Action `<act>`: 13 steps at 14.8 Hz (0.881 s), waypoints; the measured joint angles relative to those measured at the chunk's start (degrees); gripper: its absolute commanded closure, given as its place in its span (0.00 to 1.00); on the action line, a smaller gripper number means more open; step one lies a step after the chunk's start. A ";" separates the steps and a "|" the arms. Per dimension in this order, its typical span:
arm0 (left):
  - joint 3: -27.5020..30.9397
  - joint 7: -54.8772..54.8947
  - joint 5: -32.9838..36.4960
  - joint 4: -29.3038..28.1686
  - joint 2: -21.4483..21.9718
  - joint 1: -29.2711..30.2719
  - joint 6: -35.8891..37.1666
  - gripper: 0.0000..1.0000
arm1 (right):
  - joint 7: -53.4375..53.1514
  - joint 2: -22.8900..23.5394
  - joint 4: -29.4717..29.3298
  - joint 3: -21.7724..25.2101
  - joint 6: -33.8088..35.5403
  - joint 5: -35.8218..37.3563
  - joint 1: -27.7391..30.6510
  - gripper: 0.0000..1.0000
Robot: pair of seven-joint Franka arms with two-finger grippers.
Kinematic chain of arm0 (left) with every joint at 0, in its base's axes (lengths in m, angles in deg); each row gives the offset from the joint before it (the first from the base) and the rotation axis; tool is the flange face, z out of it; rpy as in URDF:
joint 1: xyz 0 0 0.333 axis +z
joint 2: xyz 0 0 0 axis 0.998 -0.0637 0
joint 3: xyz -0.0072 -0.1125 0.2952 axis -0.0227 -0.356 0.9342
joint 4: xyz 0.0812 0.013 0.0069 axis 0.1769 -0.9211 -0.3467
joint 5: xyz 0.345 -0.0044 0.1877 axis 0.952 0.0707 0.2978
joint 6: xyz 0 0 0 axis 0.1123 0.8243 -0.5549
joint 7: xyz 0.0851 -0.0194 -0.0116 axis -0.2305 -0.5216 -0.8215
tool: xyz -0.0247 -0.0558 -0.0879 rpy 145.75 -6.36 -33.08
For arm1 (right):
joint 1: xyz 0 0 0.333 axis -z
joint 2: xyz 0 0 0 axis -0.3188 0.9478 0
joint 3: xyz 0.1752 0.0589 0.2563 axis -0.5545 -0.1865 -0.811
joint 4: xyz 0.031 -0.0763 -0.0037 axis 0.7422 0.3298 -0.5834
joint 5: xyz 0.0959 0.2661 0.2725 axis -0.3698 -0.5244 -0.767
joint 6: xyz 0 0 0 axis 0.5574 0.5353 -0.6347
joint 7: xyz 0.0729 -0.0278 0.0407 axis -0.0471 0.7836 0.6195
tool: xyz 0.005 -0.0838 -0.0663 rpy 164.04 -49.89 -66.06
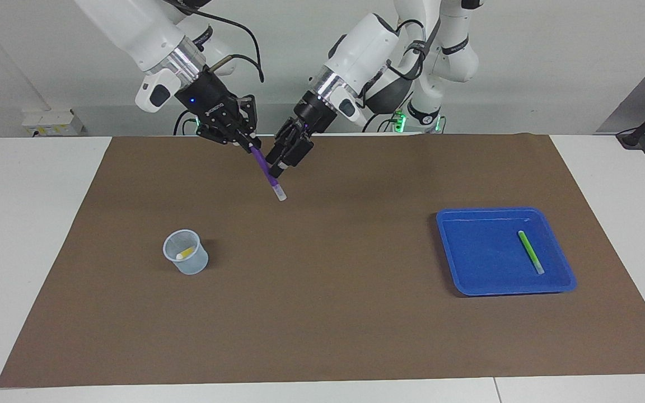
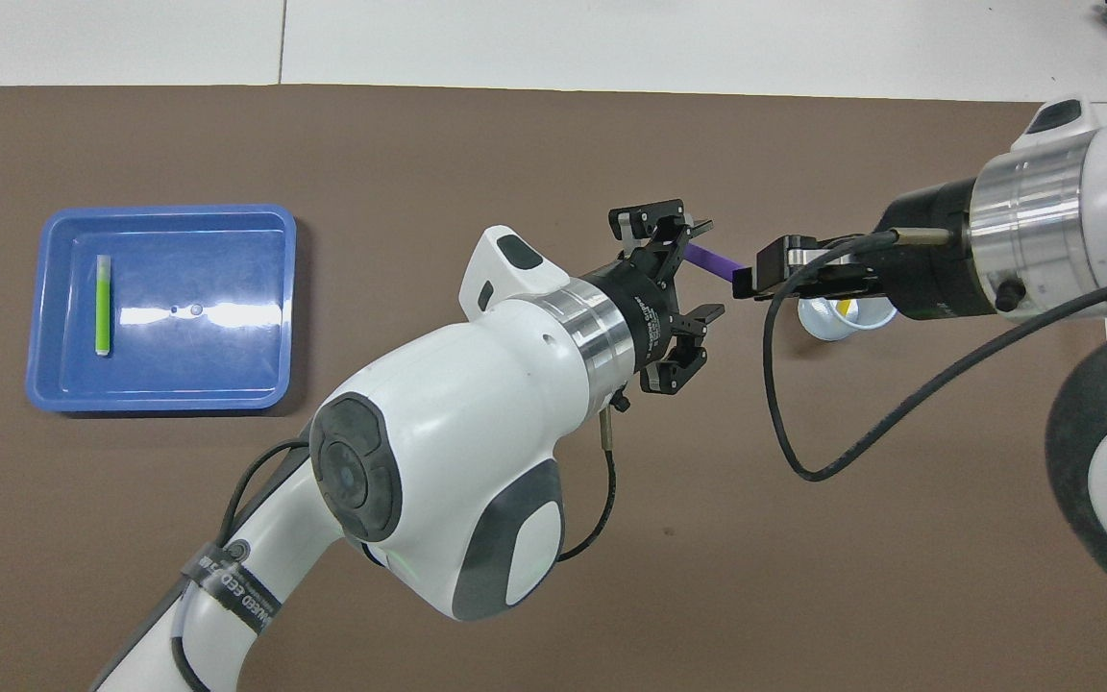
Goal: Right arm passes pens to left for tray arrangement
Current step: 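Close the left gripper on the purple pen held by the right gripper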
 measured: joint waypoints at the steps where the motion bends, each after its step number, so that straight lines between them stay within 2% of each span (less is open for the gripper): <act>1: 0.01 0.00 0.00 0.07 -0.39 -0.01 -0.15 0.34 | 0.00 0.00 -0.02 -0.03 0.00 0.00 -0.33 1.00; 9: 0.54 0.23 0.01 0.28 -0.93 0.00 -0.17 0.35 | 0.00 0.00 -0.04 -0.07 0.06 0.06 -1.43 1.00; 13: 0.43 1.71 0.03 0.54 -0.89 -0.01 2.48 0.35 | -1.88 0.00 -0.02 -0.06 0.11 0.06 -1.39 1.00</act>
